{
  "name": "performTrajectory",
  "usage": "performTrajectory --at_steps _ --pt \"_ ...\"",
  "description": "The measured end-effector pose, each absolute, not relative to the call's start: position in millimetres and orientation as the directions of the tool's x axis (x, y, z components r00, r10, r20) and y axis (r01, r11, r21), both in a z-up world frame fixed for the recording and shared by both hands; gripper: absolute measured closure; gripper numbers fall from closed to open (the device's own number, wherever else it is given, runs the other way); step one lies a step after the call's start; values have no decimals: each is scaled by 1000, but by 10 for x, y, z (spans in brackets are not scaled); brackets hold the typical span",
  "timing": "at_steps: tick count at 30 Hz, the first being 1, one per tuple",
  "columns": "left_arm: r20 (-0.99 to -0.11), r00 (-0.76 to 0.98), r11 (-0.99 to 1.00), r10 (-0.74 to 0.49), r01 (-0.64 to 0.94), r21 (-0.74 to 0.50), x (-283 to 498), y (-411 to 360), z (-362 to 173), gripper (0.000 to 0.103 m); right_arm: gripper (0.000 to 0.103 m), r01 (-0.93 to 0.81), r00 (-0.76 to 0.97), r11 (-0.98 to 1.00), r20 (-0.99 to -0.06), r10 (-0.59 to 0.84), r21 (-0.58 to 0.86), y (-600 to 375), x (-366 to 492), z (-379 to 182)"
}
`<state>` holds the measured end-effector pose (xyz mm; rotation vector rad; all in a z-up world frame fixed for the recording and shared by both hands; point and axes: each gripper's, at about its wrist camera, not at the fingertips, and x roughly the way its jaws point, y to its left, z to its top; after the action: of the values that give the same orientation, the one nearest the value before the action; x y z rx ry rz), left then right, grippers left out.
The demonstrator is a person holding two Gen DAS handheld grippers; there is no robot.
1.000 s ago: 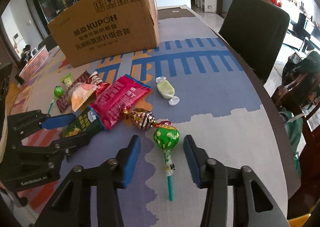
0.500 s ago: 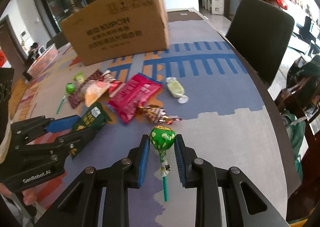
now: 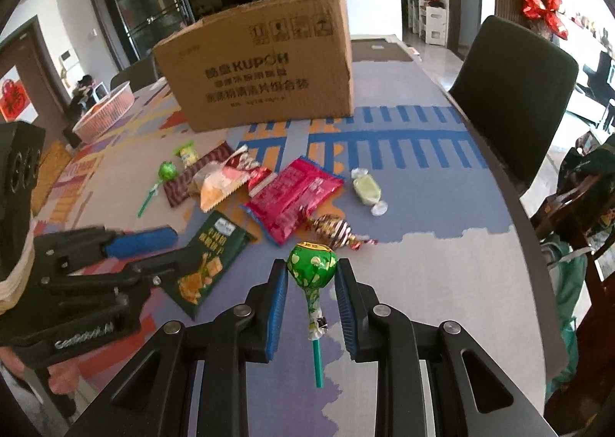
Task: Organize snacks
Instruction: 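Grasp the green lollipop with right tool while left tool grasps green cracker packet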
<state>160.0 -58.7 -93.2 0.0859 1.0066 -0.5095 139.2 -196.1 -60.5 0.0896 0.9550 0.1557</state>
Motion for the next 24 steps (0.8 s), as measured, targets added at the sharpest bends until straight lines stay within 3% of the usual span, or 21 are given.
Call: performTrajectory --at_steps 8,11,24 --pt "-863 416 892 -286 445 -81 1714 -730 -1186 54 76 -85 556 987 -816 158 133 -1968 1355 -688" --pt "-854 443 899 -271 434 -60 1706 -743 -1203 60 76 -82 553 987 -817 161 139 -1981 1361 -698" --pt "-823 469 915 -319 378 -139 1599 -596 -949 61 76 -95 571 984 -802 177 150 -1970 1362 -599"
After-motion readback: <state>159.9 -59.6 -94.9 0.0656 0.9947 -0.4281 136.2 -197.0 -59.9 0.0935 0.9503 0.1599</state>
